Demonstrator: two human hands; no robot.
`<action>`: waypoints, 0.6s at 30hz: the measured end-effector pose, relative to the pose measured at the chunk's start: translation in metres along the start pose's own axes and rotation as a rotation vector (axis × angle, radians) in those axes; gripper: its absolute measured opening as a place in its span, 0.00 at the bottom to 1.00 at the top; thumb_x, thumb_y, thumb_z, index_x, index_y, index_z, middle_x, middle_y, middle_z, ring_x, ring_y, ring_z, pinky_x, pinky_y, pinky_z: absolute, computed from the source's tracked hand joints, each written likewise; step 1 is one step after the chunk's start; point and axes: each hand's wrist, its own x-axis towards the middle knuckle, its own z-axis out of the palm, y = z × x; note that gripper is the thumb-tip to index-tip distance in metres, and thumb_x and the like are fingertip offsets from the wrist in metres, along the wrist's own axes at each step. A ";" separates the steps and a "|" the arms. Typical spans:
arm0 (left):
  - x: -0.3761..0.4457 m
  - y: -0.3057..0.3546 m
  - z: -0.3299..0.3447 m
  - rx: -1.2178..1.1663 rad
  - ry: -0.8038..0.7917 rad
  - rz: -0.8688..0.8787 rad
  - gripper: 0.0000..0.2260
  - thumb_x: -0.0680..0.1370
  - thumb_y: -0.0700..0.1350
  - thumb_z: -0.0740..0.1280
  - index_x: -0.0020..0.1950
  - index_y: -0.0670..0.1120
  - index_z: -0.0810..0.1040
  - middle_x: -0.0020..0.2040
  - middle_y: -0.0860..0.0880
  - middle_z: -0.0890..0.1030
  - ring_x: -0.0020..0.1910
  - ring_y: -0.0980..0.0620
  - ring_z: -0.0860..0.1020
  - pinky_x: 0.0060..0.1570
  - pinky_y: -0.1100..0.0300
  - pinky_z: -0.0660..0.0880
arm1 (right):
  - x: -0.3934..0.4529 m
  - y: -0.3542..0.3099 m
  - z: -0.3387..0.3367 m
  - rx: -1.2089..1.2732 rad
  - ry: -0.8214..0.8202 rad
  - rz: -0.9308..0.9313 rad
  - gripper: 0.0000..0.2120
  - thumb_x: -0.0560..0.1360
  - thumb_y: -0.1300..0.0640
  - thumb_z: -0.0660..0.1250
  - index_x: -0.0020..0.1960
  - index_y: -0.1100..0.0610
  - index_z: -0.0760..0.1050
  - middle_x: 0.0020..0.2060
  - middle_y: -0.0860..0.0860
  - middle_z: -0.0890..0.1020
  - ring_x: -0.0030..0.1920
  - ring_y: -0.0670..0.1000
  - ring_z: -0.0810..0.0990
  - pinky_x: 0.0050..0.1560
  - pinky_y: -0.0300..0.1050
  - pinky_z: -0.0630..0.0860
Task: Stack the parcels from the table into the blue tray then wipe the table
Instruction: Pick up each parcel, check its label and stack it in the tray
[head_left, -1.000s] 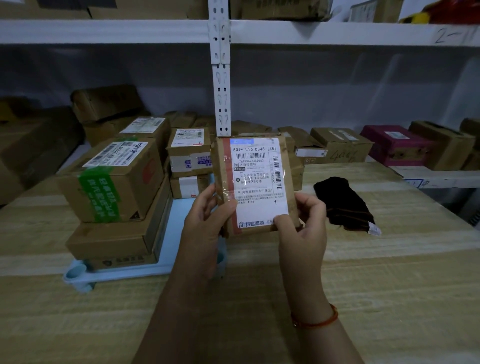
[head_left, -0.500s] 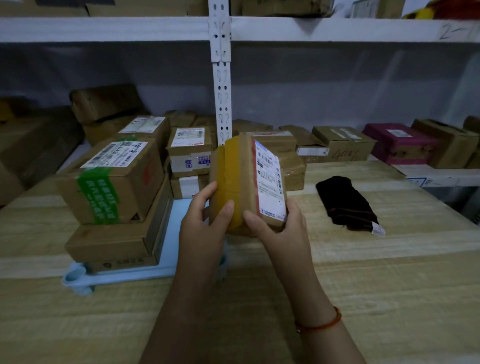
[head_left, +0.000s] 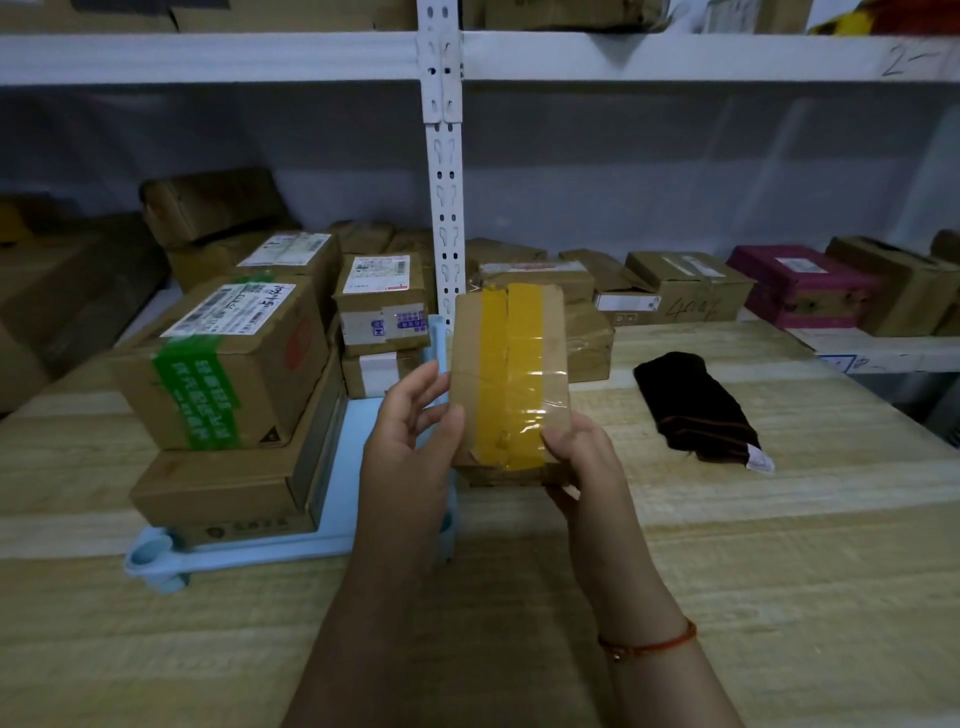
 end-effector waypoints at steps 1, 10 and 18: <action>0.000 0.000 0.001 0.010 -0.007 -0.006 0.17 0.79 0.40 0.65 0.65 0.56 0.72 0.61 0.57 0.79 0.60 0.57 0.78 0.57 0.55 0.77 | 0.000 0.001 -0.001 0.023 0.000 0.000 0.28 0.64 0.45 0.66 0.63 0.50 0.74 0.51 0.47 0.82 0.46 0.42 0.82 0.43 0.39 0.74; -0.004 0.001 0.002 -0.028 -0.127 -0.192 0.27 0.70 0.55 0.68 0.68 0.49 0.73 0.63 0.50 0.78 0.62 0.53 0.76 0.60 0.56 0.75 | 0.000 0.000 -0.002 0.113 0.030 0.040 0.26 0.63 0.43 0.67 0.59 0.51 0.77 0.51 0.50 0.82 0.46 0.45 0.83 0.39 0.37 0.76; -0.003 -0.003 0.005 -0.024 -0.215 -0.242 0.22 0.75 0.60 0.63 0.68 0.56 0.73 0.60 0.58 0.79 0.62 0.55 0.76 0.62 0.53 0.74 | 0.000 -0.013 -0.004 0.044 -0.045 0.111 0.19 0.80 0.40 0.53 0.41 0.35 0.81 0.40 0.39 0.85 0.41 0.40 0.84 0.32 0.36 0.77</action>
